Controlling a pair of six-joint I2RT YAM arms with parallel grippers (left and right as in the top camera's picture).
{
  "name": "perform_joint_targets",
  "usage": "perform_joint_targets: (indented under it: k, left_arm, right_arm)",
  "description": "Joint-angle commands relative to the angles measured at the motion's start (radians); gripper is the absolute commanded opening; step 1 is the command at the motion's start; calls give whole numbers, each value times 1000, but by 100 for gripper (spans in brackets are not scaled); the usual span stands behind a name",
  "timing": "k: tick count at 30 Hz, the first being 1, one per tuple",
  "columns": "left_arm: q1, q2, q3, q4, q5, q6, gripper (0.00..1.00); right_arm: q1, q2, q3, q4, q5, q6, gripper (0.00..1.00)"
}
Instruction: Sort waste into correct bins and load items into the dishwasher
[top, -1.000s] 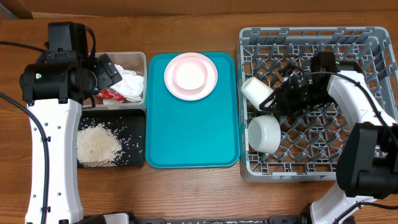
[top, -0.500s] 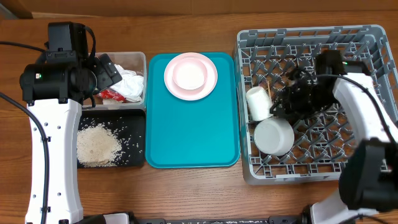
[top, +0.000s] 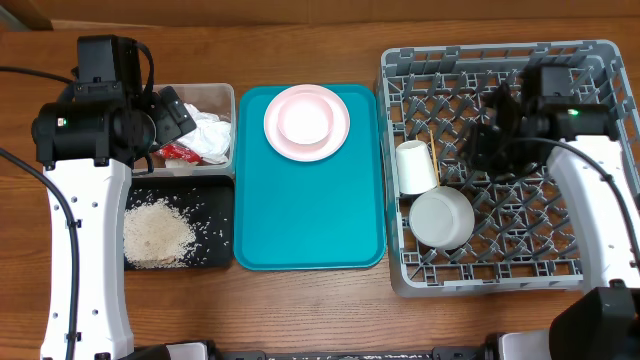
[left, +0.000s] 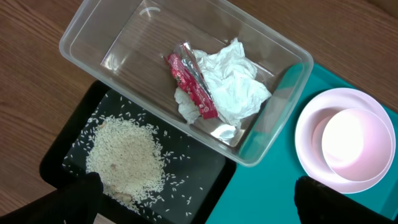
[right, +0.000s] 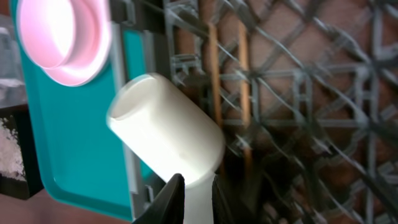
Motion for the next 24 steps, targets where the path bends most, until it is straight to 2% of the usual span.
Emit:
perform_joint_targets:
  k: [1,7,12,18,24]
  left_arm:
    - [3,3,5,0,1,-3,100]
    - [3,3,5,0,1,-3,100]
    - [3,3,5,0,1,-3,100]
    - [3,3,5,0,1,-3,100]
    - [3,3,5,0,1,-3,100]
  right_arm:
    - [78,-17,26,80,17,6,17]
    - [185,5,25,237,179,53,4]
    - [219,53,25,284,165,54,4]
    - [241,142,24,280,171,53,4]
    - [239,73,66,159,193,71,4]
